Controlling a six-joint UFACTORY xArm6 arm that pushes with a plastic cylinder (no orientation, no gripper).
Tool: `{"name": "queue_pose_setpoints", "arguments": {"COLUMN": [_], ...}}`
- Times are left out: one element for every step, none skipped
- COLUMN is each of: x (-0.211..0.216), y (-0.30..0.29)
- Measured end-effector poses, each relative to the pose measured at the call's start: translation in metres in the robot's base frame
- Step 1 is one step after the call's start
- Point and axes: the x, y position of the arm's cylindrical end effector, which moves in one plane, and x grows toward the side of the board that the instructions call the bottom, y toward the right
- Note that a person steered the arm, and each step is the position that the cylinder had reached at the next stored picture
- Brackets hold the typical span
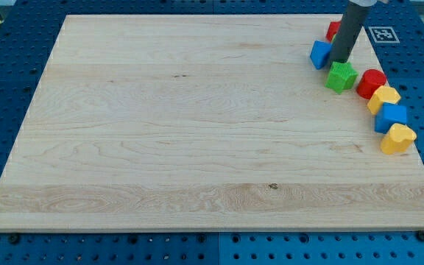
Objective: Move the blue triangle towards center
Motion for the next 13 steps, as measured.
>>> {"name": "queue_pose_setpoints", "arguments": {"x": [-0.012,-0.027,-0.043,-0.048,-0.048,-0.048,-0.053,-0.083,-0.099,-0.094,-0.072,-0.041,-0.013], "y": [0.000,0.000,-0.001,-0.017,-0.048,-0.089,-0.109,-0.109,-0.124,-0.138,-0.138,-0.138,-0.138]}}
